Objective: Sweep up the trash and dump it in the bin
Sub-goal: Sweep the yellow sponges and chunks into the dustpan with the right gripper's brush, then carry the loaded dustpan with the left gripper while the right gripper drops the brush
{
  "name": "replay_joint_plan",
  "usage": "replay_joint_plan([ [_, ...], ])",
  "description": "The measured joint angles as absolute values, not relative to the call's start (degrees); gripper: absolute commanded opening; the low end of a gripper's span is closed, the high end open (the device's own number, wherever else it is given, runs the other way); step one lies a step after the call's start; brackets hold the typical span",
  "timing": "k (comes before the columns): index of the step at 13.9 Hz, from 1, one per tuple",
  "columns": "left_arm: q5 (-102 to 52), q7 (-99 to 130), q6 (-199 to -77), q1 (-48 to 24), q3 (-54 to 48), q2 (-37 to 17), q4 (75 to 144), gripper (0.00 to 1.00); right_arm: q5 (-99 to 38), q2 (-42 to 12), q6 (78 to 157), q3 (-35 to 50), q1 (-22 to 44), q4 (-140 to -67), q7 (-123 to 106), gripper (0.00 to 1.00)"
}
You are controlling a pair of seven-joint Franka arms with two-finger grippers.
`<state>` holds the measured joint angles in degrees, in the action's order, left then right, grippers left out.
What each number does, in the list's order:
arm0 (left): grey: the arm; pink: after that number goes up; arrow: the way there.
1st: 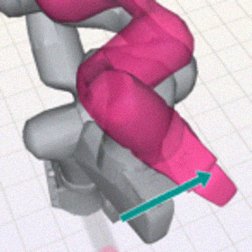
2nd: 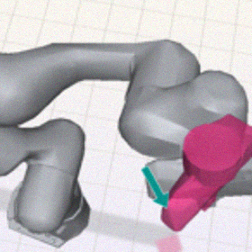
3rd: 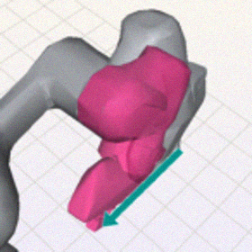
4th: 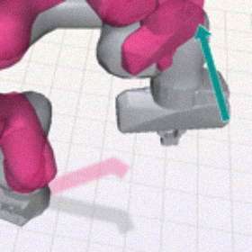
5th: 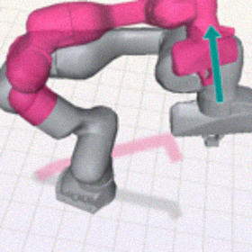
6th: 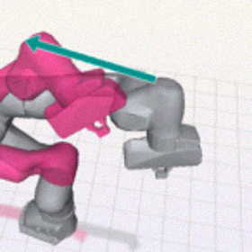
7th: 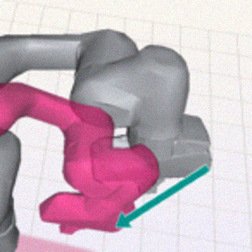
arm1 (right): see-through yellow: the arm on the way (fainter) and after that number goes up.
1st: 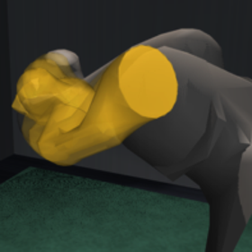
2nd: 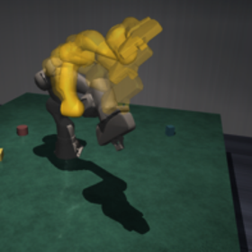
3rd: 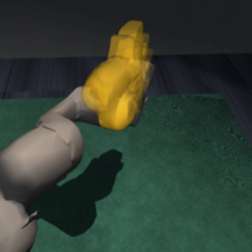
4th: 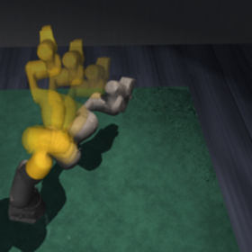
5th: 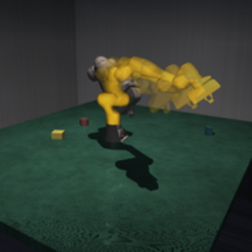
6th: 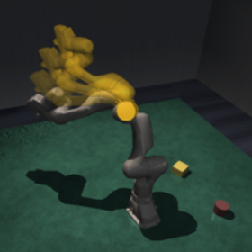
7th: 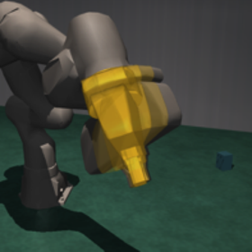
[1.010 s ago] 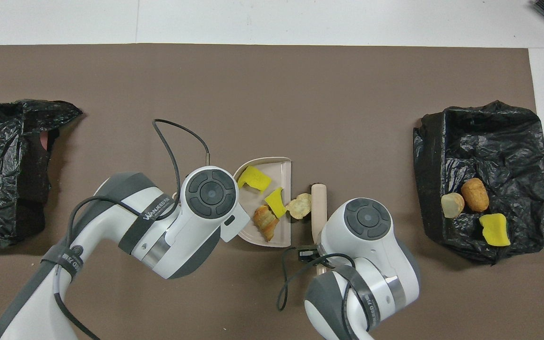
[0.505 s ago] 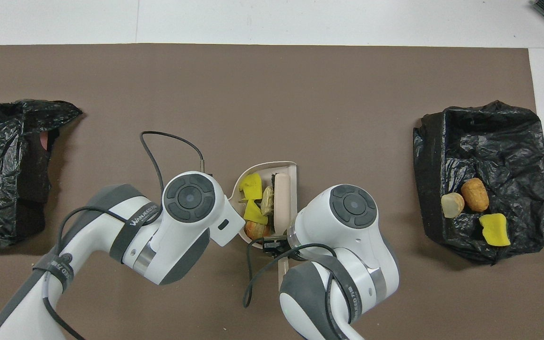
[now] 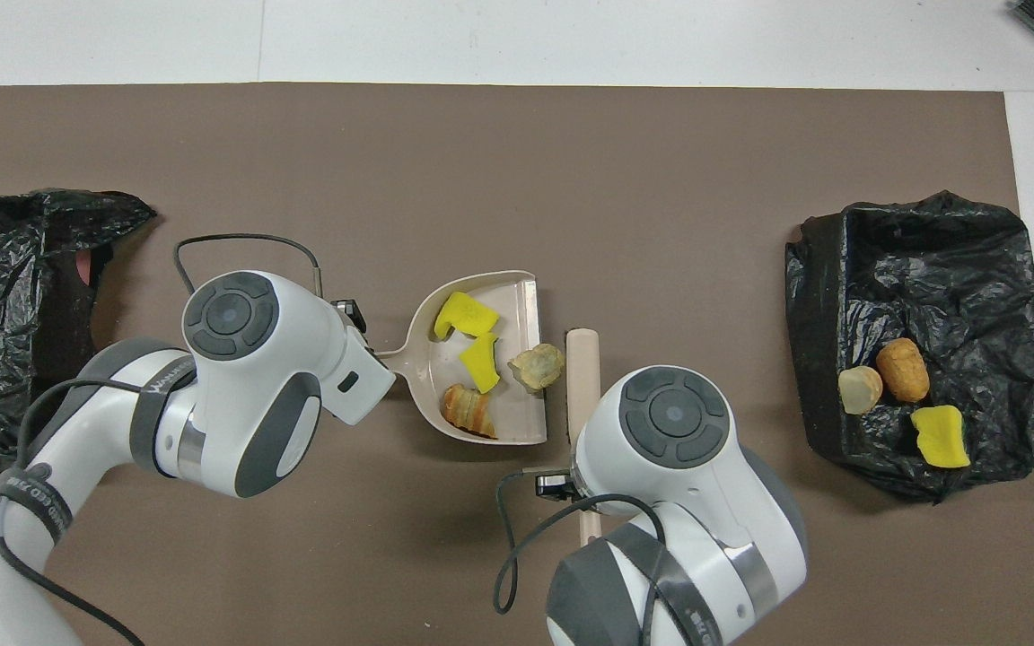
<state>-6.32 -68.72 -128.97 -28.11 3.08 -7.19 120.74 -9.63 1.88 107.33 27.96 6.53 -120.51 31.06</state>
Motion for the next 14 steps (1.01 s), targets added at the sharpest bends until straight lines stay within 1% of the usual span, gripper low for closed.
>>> replay_joint_plan([
  [3, -7.57, -70.15, -128.98, -26.57, 3.09, -7.06, 120.06, 0.00, -6.17, 1.88, 103.58, 27.98, 6.56, -118.52, 31.62, 0.00],
  [7, -9.82, -72.48, -128.95, -24.85, 3.14, -6.66, 119.48, 0.00, -2.35, 1.85, 101.06, 27.98, 6.56, -117.30, 31.64, 0.00],
  [14, -19.03, -87.05, -126.33, -15.35, 3.29, -5.38, 118.25, 0.00, -1.82, 1.70, 100.98, 28.15, 6.62, -116.98, 31.98, 0.00],
])
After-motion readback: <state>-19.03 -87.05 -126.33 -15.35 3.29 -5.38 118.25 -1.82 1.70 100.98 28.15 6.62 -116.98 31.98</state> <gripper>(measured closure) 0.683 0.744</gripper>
